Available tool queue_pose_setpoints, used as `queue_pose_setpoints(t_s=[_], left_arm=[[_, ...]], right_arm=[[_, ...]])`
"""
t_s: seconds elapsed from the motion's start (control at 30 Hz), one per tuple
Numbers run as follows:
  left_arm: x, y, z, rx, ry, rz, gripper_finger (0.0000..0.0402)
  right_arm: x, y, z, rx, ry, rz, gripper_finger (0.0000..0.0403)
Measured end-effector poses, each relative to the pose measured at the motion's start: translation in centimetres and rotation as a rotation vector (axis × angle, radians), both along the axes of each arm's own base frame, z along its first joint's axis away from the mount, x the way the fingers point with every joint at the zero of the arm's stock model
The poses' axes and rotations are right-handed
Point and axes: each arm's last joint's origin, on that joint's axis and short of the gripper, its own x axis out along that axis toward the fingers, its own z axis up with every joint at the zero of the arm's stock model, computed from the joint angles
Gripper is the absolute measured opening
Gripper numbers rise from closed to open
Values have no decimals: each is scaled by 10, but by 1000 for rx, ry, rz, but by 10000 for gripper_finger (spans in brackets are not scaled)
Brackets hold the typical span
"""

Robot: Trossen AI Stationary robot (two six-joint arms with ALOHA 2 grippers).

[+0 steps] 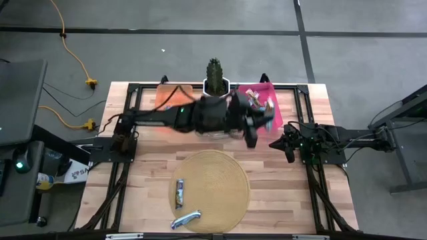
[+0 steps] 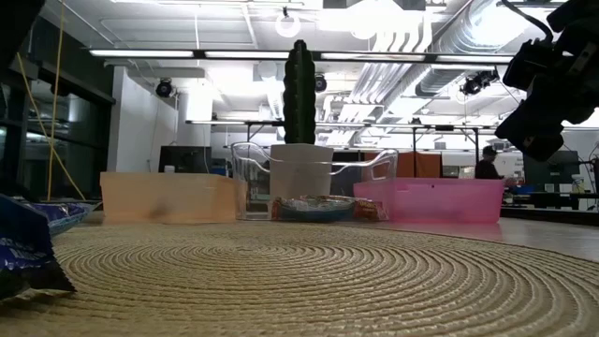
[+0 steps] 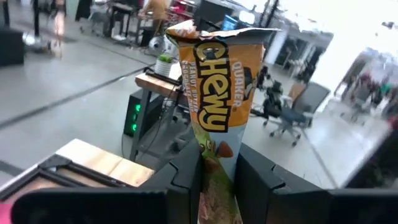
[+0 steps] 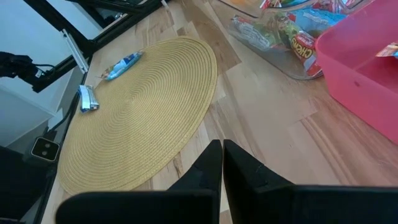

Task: Pick and place Granola Bars by type
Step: Put the yellow granola bar into the red bin

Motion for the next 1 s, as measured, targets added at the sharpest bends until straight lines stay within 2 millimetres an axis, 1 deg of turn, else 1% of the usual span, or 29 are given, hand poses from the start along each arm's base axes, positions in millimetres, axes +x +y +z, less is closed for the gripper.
queue_pose_setpoints(t_s=[0.13, 0.23, 0.3, 0.37, 0.43, 0.5, 0.57, 0.63, 0.73, 0.77, 0.87, 1.0], left_arm=[[8, 40, -4, -123, -15, 12, 73], [19, 68, -13, -184, -30, -5, 73], [26, 87, -23, -227, -8, -29, 73], [39, 101, -35, -274, -40, -44, 73], [47, 116, -48, -334, -17, -64, 73], [61, 126, -63, -382, -38, -68, 73], [67, 138, -78, -442, 0, -53, 73], [79, 147, -97, -494, -2, -18, 73], [88, 162, -123, -589, 37, 36, 73], [93, 164, -131, -615, 29, 46, 73], [100, 174, -153, -693, 76, 83, 73], [109, 178, -179, -757, 97, 149, 73]], right_arm=[[0, 0, 0, 0, 0, 0, 0], [0, 0, 0, 0, 0, 0, 0], [0, 0, 0, 0, 0, 0, 0], [0, 0, 0, -1, 1, -1, 0], [0, 0, 0, -1, -3, -2, 0], [0, 0, 0, -1, 1, -3, 0], [0, 0, 0, -1, -1, -2, 0], [0, 0, 0, -1, 2, -3, 0], [0, 0, 0, -2, 3, -3, 0], [0, 0, 0, -2, 5, -3, 0], [0, 0, 0, -2, 2, -4, 0], [0, 0, 0, -2, 1, -3, 0]])
